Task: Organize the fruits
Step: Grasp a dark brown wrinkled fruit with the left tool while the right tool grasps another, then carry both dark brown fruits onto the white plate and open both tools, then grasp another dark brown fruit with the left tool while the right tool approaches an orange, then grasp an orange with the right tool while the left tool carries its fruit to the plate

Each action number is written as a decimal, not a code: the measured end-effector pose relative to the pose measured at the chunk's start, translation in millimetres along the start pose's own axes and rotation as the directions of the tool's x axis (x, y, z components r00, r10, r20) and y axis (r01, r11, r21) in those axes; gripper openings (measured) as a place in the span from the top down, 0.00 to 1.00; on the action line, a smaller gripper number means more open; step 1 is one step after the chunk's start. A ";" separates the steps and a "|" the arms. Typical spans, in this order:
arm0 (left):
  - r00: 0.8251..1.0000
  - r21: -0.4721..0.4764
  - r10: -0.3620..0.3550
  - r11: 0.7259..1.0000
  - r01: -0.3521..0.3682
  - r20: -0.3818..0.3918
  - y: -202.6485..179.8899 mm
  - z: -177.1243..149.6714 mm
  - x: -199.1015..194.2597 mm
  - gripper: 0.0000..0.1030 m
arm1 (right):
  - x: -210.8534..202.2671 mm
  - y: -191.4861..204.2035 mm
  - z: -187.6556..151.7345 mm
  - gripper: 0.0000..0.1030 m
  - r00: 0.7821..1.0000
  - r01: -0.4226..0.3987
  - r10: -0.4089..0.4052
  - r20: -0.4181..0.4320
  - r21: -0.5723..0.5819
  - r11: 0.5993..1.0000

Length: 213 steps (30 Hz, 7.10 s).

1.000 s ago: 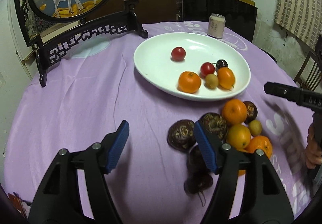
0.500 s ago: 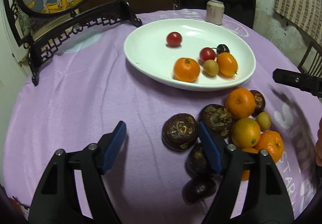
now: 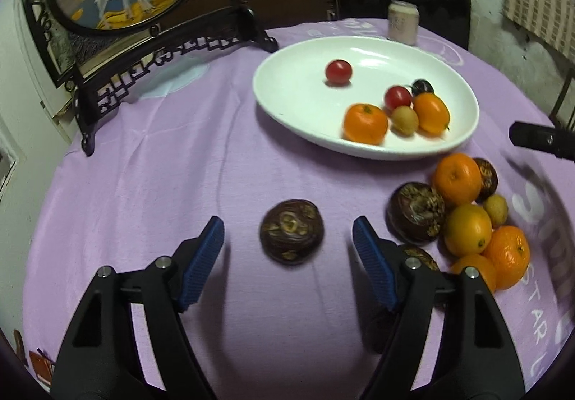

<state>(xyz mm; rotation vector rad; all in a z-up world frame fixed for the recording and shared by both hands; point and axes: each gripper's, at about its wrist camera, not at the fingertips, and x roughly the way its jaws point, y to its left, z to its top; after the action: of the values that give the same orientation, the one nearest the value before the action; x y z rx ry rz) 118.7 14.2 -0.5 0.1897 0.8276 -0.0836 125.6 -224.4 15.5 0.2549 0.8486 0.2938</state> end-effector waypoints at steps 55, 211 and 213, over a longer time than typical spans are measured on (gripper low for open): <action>0.998 -0.039 -0.054 0.998 0.052 -0.030 4.6 -2.3 14.1 0.60 | 40.4 12.9 -12.8 0.62 0.980 0.179 -0.193 -0.056 -0.191 0.965; 0.996 -0.004 -0.086 0.996 0.086 -0.028 -12.9 15.3 28.0 0.58 | 52.1 60.5 -12.0 0.60 0.992 -0.064 0.048 -0.112 -0.138 0.988; 0.996 -0.006 -0.088 0.996 0.088 -0.027 -13.0 15.3 27.7 0.58 | 50.7 59.8 -12.9 0.60 0.992 -0.065 0.050 -0.113 -0.137 0.988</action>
<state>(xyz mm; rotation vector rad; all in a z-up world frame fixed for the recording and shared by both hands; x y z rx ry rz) 146.5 -1.6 -12.6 0.1498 0.8632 -0.1622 138.3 -149.5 -7.9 0.1332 0.9255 0.4230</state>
